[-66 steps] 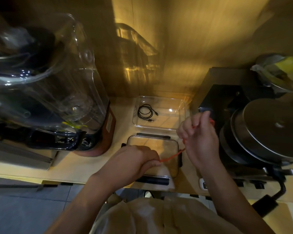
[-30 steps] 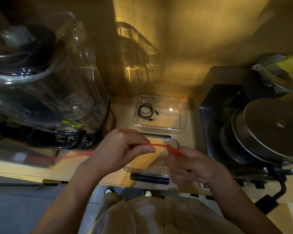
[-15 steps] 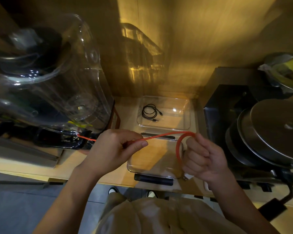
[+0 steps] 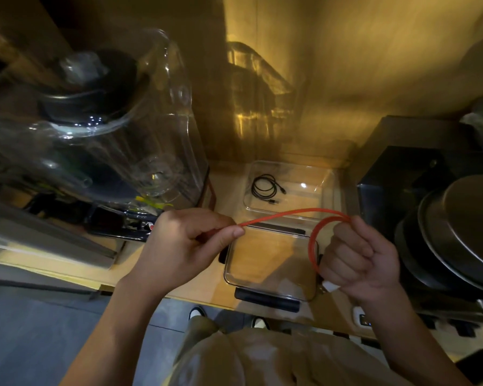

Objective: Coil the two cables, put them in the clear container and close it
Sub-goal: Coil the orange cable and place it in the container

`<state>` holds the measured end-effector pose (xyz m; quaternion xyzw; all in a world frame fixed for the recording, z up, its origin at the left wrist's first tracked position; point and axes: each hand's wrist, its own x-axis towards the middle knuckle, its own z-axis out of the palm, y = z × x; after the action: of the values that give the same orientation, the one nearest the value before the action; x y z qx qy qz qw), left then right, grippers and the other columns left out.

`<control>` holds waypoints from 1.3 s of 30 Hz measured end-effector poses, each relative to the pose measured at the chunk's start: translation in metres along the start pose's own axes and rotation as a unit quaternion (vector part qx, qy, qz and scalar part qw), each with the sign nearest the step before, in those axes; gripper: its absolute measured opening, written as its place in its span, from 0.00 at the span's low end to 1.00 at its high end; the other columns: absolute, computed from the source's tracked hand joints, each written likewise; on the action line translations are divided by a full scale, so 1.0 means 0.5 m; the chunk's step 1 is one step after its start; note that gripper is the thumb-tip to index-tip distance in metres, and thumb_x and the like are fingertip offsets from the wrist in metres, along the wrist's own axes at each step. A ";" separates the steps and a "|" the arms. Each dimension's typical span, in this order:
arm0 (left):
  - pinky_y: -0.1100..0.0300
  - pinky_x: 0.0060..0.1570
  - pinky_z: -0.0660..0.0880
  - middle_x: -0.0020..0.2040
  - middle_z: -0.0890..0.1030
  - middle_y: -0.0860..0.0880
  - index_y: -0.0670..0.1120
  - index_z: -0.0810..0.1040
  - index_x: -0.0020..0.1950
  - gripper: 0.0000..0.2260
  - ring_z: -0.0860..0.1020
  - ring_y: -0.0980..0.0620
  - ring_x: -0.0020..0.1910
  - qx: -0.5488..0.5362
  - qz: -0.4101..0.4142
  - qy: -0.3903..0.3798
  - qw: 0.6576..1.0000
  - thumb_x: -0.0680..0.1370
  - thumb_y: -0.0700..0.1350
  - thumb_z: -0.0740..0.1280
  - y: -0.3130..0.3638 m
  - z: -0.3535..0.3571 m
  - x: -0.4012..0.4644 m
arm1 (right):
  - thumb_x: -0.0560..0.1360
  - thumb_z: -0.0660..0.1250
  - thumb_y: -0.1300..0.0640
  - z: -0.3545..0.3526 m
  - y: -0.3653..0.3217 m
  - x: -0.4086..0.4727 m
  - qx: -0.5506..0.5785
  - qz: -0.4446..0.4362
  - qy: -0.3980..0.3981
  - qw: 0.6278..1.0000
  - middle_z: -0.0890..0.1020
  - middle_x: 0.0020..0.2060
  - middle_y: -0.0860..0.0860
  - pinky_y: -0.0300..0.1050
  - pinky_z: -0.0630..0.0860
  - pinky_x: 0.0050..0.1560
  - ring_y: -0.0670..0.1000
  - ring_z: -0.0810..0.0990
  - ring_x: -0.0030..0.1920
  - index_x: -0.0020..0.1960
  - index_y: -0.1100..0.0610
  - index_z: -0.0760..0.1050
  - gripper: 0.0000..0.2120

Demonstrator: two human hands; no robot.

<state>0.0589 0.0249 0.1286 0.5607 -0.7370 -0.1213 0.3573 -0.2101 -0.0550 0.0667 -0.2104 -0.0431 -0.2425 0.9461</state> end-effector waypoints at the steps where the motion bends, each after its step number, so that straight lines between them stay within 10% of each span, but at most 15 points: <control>1: 0.64 0.33 0.72 0.34 0.82 0.54 0.47 0.86 0.45 0.08 0.78 0.60 0.34 -0.005 0.004 0.005 1.000 0.78 0.49 0.70 0.007 0.001 0.002 | 0.84 0.53 0.51 0.002 -0.002 0.002 0.000 -0.010 0.003 1.000 0.58 0.19 0.49 0.42 0.54 0.23 0.49 0.56 0.19 0.35 0.55 0.65 0.19; 9: 0.67 0.29 0.69 0.31 0.77 0.55 0.50 0.83 0.49 0.05 0.76 0.57 0.30 -0.090 -0.007 0.005 0.996 0.78 0.50 0.69 0.048 0.028 0.012 | 0.83 0.52 0.50 0.021 -0.019 -0.004 0.064 -0.116 0.000 0.991 0.59 0.17 0.48 0.41 0.55 0.23 0.48 0.56 0.18 0.33 0.53 0.65 0.21; 15: 0.50 0.32 0.76 0.32 0.80 0.49 0.56 0.78 0.51 0.07 0.79 0.48 0.32 -0.134 -0.121 -0.080 0.980 0.78 0.57 0.66 0.017 0.092 -0.015 | 0.83 0.51 0.48 0.019 -0.037 -0.012 0.100 -0.214 0.020 0.971 0.59 0.19 0.47 0.41 0.54 0.24 0.47 0.56 0.19 0.33 0.53 0.64 0.21; 20: 0.71 0.30 0.69 0.35 0.81 0.57 0.57 0.73 0.50 0.04 0.78 0.60 0.29 -0.102 -0.157 -0.093 0.978 0.79 0.55 0.63 0.001 0.120 -0.039 | 0.84 0.48 0.45 0.010 -0.057 -0.023 0.109 -0.295 0.081 0.946 0.63 0.23 0.48 0.42 0.60 0.28 0.47 0.61 0.23 0.35 0.56 0.68 0.25; 31: 0.55 0.44 0.76 0.47 0.82 0.57 0.58 0.77 0.55 0.07 0.80 0.55 0.45 0.053 -0.062 -0.245 0.966 0.82 0.55 0.59 0.018 0.128 -0.035 | 0.84 0.49 0.44 0.012 -0.049 -0.002 -0.155 -0.283 0.301 0.897 0.69 0.23 0.48 0.43 0.66 0.32 0.48 0.68 0.26 0.33 0.53 0.67 0.25; 39: 0.60 0.36 0.71 0.43 0.79 0.55 0.58 0.79 0.53 0.15 0.79 0.54 0.42 0.083 0.048 -0.247 0.964 0.82 0.59 0.53 0.061 0.130 0.001 | 0.84 0.51 0.45 -0.002 0.013 0.004 -0.609 -0.053 0.385 0.691 0.79 0.28 0.54 0.48 0.77 0.40 0.52 0.79 0.31 0.32 0.50 0.75 0.26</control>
<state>-0.0066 0.0202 0.1001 0.5049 -0.8359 -0.1775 0.1215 -0.2050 -0.0512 0.0635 -0.6260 0.4708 -0.3252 0.5298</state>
